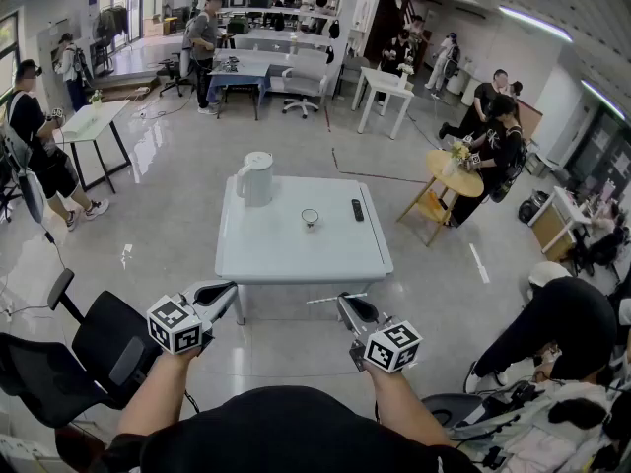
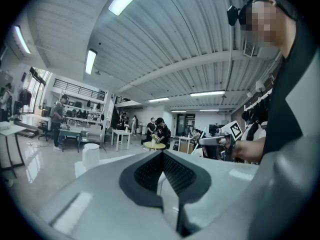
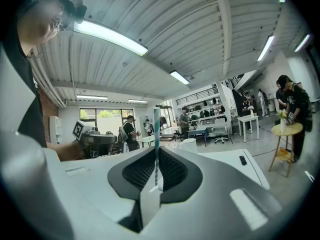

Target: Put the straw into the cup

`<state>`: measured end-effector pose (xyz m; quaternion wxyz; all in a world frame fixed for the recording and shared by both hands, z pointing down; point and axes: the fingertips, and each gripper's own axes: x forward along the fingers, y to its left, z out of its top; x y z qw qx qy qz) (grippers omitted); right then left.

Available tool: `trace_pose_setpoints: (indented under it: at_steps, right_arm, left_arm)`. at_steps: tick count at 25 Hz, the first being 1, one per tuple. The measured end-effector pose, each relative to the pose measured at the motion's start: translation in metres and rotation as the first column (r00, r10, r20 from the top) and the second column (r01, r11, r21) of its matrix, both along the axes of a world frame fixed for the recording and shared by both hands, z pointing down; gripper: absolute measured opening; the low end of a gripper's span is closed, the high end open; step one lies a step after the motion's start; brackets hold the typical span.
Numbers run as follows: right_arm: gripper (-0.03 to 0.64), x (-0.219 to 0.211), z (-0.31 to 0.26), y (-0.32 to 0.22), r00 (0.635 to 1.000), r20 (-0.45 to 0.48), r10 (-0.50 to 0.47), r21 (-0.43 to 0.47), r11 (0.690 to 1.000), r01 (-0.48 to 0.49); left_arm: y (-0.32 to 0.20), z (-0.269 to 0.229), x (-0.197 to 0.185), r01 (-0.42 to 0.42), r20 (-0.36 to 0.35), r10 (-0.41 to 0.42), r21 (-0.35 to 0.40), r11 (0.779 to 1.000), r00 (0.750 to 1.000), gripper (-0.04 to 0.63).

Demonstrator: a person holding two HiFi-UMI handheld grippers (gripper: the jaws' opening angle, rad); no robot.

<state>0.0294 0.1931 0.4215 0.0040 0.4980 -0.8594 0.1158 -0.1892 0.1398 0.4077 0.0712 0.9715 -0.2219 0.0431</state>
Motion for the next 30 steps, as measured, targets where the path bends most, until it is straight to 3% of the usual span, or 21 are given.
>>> trace_pose_setpoints:
  at_steps: [12,25,30]
  right_arm:
    - [0.053,-0.036,-0.007,0.002,0.999,0.029,0.028,0.007,1.000,-0.029]
    - [0.054,-0.039,0.001,0.000,0.998,0.046,0.049,-0.014,0.999,-0.048]
    - [0.054,-0.029,0.005,-0.017,0.998,0.043,0.041,-0.017,0.999,-0.041]
  left_arm:
    - [0.000,0.008,-0.036,-0.019,-0.004,0.019,-0.028,0.999,1.000,0.000]
    - [0.002,0.018,-0.034,-0.064,-0.001,0.064,-0.053,0.997,0.998,0.000]
    - [-0.013,0.019,-0.031,-0.034,-0.005,0.034,-0.048,0.998,0.999,0.000]
